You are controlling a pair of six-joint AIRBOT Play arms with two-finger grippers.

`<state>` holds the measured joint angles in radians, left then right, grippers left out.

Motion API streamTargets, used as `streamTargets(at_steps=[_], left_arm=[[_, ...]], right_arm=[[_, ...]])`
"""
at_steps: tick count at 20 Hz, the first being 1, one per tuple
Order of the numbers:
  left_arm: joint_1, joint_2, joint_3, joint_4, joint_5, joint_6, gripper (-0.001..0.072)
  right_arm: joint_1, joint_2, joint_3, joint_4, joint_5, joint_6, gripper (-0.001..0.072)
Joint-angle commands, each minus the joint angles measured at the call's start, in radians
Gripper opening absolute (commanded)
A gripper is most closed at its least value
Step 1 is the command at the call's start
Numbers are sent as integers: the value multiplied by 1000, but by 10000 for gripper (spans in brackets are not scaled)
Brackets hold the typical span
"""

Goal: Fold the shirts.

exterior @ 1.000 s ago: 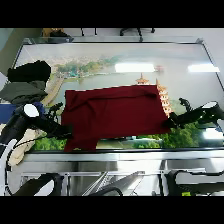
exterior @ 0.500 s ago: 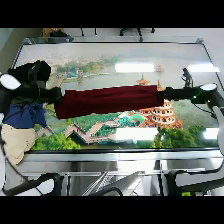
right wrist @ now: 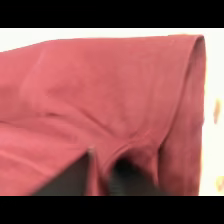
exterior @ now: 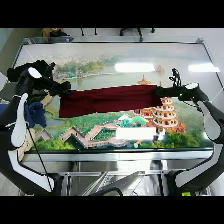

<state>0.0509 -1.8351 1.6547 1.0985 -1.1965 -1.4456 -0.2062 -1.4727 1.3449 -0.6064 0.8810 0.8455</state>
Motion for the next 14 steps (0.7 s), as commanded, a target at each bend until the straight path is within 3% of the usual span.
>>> streamTargets(at_steps=[1,2,3,4,5,6,12,14], left_arm=[[-3,-87,113,0,-24,19,36],[-3,-88,147,-1,-32,24,396],[-3,-88,182,-2,-43,18,688],[-3,-88,215,-1,-63,16,687],[-3,-88,245,-1,-90,11,687],[-3,-88,276,-1,-125,4,687],[-15,-87,380,-3,-255,-41,687],[-34,-77,360,-39,-239,-41,686]], right_arm=[[-19,2,66,-4,60,-9,493],[-32,0,100,-30,70,-6,500],[-48,-3,126,-76,69,28,502],[-63,-12,143,-106,70,66,524],[-79,-27,153,-113,76,88,629],[-90,-44,153,-108,86,90,652],[-87,-157,154,-70,195,87,651],[-76,-168,154,-24,206,66,605]])
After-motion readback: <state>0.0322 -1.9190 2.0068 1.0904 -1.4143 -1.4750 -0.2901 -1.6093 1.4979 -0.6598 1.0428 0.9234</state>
